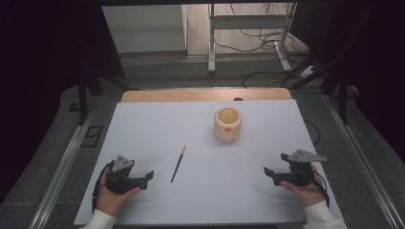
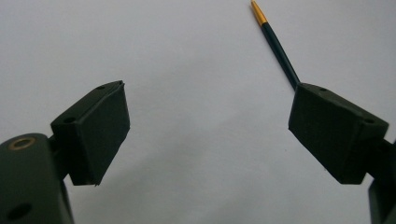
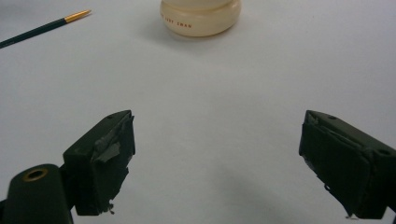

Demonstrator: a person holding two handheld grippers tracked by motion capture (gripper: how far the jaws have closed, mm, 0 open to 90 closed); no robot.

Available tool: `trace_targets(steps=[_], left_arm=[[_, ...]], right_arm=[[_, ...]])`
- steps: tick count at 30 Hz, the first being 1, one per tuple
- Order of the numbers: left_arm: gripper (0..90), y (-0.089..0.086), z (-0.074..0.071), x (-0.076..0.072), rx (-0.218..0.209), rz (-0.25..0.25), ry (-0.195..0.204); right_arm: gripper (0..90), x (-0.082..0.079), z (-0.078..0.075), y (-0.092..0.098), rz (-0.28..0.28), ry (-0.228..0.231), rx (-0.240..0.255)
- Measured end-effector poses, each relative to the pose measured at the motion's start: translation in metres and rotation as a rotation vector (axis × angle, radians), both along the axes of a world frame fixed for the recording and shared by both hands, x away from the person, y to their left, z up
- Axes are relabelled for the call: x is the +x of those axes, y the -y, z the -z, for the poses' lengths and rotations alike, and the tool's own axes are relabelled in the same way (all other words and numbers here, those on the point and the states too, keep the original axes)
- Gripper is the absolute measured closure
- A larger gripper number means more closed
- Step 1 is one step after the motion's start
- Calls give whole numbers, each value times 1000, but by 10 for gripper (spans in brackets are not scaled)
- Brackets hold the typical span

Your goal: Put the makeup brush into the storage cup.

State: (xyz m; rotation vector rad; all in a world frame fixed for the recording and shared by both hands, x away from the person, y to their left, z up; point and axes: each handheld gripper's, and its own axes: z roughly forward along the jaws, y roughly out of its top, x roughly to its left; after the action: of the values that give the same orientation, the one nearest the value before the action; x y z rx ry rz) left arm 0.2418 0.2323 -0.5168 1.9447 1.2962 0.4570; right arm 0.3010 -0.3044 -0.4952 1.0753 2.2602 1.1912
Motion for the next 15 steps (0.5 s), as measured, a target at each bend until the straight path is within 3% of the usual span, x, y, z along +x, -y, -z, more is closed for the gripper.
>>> trace_targets(steps=[15], left_arm=[[129,0,-2,1,-20,-5,-12]], right_arm=[[112,-1,1,1,0,3,-8]])
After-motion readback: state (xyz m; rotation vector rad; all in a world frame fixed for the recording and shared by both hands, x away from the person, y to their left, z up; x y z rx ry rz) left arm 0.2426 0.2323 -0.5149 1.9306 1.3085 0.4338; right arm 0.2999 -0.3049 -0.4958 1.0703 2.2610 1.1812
